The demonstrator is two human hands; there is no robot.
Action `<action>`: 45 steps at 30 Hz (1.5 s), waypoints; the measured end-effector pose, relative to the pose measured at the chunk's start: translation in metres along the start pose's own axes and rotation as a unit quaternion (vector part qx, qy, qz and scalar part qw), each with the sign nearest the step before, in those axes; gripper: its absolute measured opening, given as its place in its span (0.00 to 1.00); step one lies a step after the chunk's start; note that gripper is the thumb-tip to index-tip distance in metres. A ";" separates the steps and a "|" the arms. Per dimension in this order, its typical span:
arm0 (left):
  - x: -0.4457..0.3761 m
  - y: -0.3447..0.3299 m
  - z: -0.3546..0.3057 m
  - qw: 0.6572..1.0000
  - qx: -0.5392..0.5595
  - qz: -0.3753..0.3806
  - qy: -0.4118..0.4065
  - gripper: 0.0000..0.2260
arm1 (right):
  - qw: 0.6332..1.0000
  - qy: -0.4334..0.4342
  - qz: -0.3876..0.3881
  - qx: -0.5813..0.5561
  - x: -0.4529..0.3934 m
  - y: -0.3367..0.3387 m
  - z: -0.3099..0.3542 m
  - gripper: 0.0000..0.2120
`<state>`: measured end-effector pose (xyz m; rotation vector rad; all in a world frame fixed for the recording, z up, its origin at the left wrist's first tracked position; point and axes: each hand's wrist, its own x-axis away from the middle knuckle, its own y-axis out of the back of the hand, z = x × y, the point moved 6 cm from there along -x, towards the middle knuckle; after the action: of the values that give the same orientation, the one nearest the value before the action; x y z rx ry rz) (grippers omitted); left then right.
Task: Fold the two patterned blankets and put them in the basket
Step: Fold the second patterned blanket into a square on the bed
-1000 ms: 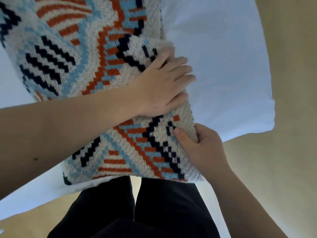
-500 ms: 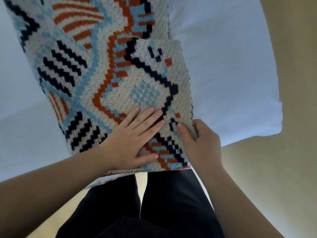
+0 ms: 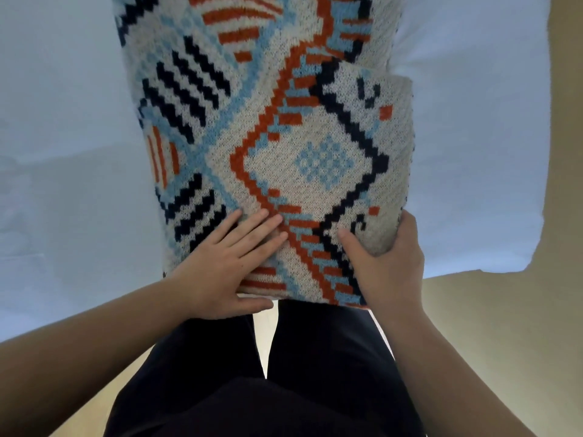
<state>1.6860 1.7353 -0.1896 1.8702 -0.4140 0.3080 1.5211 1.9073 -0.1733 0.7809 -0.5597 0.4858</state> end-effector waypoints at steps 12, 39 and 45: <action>0.094 -0.009 0.059 0.981 0.042 -0.161 0.100 0.27 | 0.996 0.044 -0.048 0.056 0.030 -0.021 0.025 0.36; -0.003 0.091 0.069 0.985 -0.025 -0.138 0.099 0.26 | 0.996 0.075 -0.004 0.047 -0.034 0.010 0.068 0.39; -0.127 0.164 0.121 0.969 -0.037 -0.155 0.188 0.27 | 0.996 0.050 0.014 -0.071 -0.133 0.020 0.143 0.33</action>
<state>1.5021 1.5884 -0.1407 1.7233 0.1240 0.4168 1.3684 1.7844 -0.1638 0.6102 -0.5063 0.5037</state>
